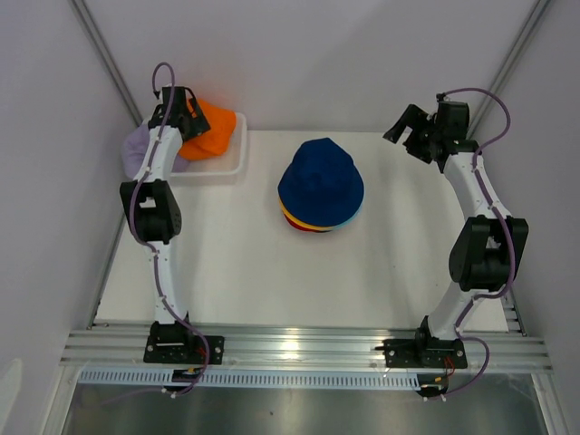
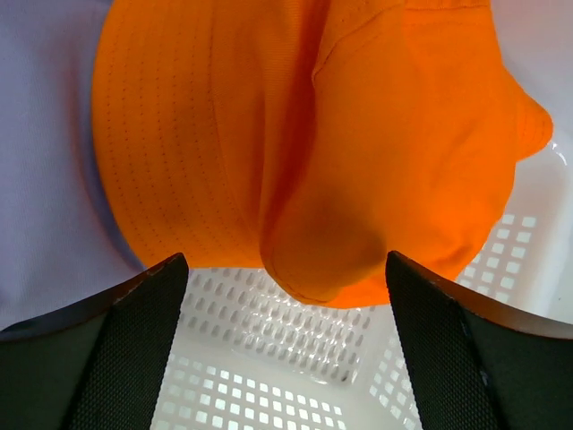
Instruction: Stack the hats
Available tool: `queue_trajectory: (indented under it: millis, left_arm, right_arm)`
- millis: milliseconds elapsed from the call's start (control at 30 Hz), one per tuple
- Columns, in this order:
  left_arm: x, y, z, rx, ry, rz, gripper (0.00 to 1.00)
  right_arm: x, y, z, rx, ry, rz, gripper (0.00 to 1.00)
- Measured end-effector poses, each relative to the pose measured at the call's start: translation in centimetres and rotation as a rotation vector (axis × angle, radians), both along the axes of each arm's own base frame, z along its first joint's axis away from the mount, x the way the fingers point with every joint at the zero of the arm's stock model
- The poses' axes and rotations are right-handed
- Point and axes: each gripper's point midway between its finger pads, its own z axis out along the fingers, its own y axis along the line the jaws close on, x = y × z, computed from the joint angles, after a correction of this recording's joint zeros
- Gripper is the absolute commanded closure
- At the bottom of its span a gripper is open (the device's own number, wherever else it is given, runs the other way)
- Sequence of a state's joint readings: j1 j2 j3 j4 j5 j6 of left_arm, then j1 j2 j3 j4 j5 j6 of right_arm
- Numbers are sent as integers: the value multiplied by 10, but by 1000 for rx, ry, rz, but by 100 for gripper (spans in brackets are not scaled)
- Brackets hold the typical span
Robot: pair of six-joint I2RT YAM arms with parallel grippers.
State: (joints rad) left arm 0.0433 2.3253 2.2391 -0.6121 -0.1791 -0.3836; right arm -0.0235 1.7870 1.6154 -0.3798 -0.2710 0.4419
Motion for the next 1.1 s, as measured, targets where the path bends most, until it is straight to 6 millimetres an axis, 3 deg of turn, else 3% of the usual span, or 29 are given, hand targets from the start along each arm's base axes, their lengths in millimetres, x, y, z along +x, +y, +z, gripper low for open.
queue_trajectory:
  millis: [333,500,600,633,667,833,967,1100]
  left_arm:
    - [26,-5,-10,-150,-95,41,22]
    - [31,-10,-31,-199,-79,51,30]
    - [31,-11,-37,-221,-72,63,64]
    - [31,-12,-37,-226,-72,64,89]
    - [32,-12,-36,-230,-75,64,99]
    - [30,-16,-33,-244,-91,44,99]
    - [20,-23,-8,-254,-108,-6,99]
    - [5,-43,66,-296,-206,-127,99]
  right_arm:
    - [7,1,15,19,-32,-9,1]
    - [12,1,22,24,-47,-12,1]
    - [12,1,20,24,-43,-12,1]
    - [12,1,20,24,-43,-12,0]
    - [12,1,20,24,-43,-12,0]
    - [13,5,25,47,-56,2,0]
    - [15,15,33,85,-82,36,0]
    - [17,28,45,120,-123,82,1]
